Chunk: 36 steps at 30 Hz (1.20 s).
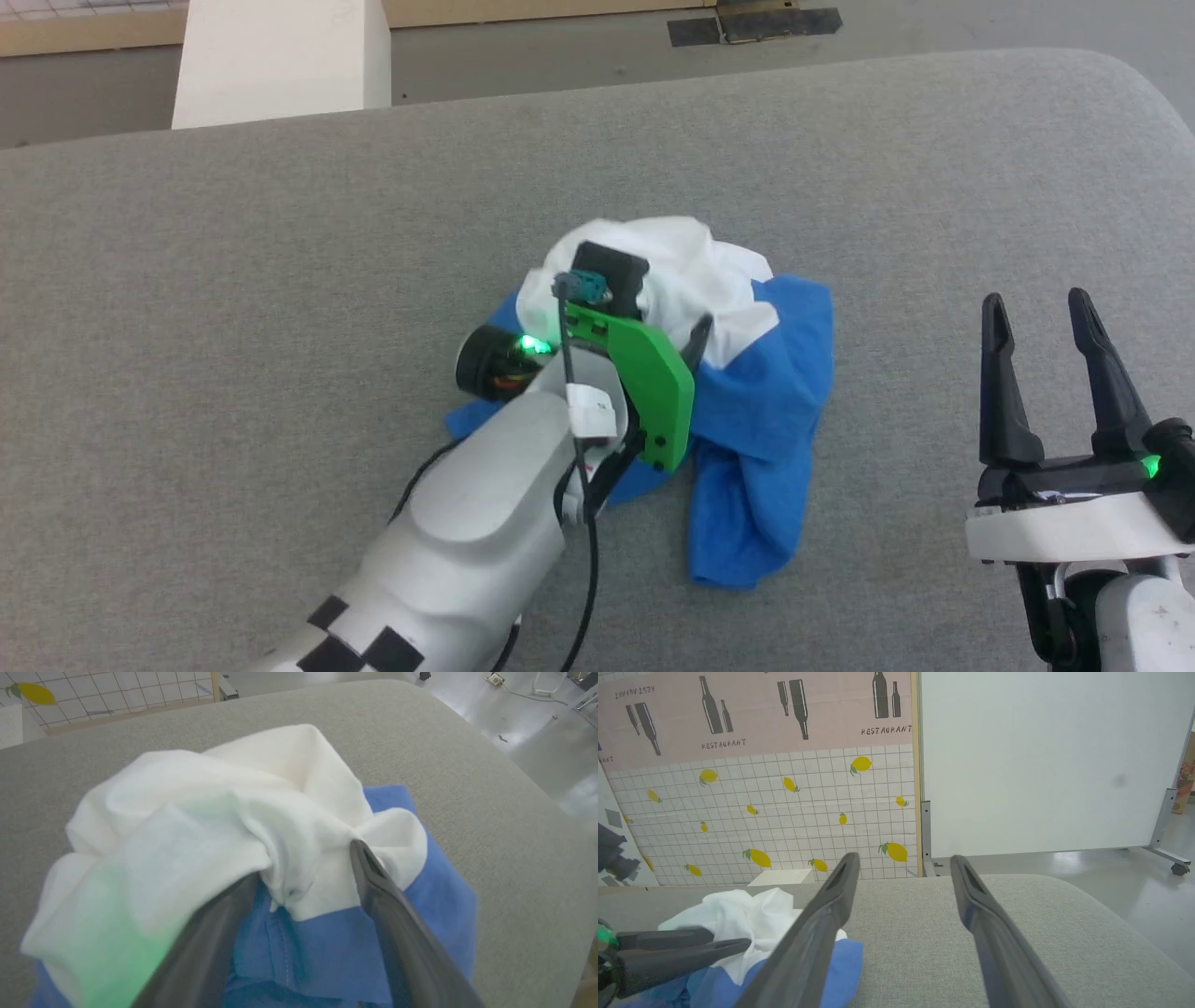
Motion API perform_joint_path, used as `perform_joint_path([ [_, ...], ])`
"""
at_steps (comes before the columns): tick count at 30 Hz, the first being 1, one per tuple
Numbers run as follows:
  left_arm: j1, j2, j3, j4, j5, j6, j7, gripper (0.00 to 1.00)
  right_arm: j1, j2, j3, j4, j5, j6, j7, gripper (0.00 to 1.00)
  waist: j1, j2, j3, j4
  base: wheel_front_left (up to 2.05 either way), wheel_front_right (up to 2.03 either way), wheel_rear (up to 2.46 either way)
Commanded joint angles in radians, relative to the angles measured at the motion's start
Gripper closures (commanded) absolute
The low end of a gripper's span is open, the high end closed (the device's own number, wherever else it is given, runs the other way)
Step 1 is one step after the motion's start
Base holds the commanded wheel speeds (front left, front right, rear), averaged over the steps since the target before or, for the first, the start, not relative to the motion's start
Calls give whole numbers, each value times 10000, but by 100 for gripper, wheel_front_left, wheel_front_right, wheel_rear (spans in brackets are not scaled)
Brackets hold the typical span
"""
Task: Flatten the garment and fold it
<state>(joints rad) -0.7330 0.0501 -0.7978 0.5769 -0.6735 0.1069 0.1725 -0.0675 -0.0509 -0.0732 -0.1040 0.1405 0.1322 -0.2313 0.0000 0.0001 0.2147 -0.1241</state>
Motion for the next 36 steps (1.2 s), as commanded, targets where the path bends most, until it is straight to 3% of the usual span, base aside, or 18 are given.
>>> perform_joint_path([
  [1,-250,2,42,-50,-142,65,-339,0,-74,7,-21,33,-40,-15,-96,0,0,-1,-254,210,0,0,0],
  [3,-244,8,164,-126,-185,86,-800,0,33,7,-61,74,-86,-15,-82,0,0,-1,-562,389,0,0,0],
  [8,1064,872,954,-1681,-761,486,-1378,0,571,7,-184,-9,-188,-15,103,0,0,-1,-1550,940,0,0,0],
  [12,2472,1871,1442,-3475,-784,1311,-1672,0,890,7,-225,-151,-176,-15,229,0,0,-1,-1933,1152,0,0,0],
  [17,4382,3006,2204,-5892,-167,2664,-3025,0,1185,7,-221,-359,-156,-15,358,0,0,-1,-2109,1288,0,0,0],
  [20,5339,3391,2410,-6874,380,2982,-3944,0,1338,7,-228,-466,-141,-15,407,0,0,-1,-2100,1355,0,0,0],
  [23,6632,3146,3099,-7590,796,3407,-4315,0,1513,7,-191,-538,-112,-15,457,0,0,-1,-1975,1383,0,0,0],
  [26,7240,2756,3675,-8132,1884,3434,-4335,0,1556,7,-218,-573,-62,-15,461,0,0,-1,-1766,1406,0,0,0],
  [32,7629,2111,4003,-8160,3067,2818,-4340,0,1297,7,-371,-724,-294,-15,713,0,0,-1,-1215,1560,0,0,0],
  [36,7448,1629,4260,-8070,3420,2391,-4341,0,1217,-169,-309,-498,-495,-15,1972,0,0,-1,-822,1810,0,0,0],
])
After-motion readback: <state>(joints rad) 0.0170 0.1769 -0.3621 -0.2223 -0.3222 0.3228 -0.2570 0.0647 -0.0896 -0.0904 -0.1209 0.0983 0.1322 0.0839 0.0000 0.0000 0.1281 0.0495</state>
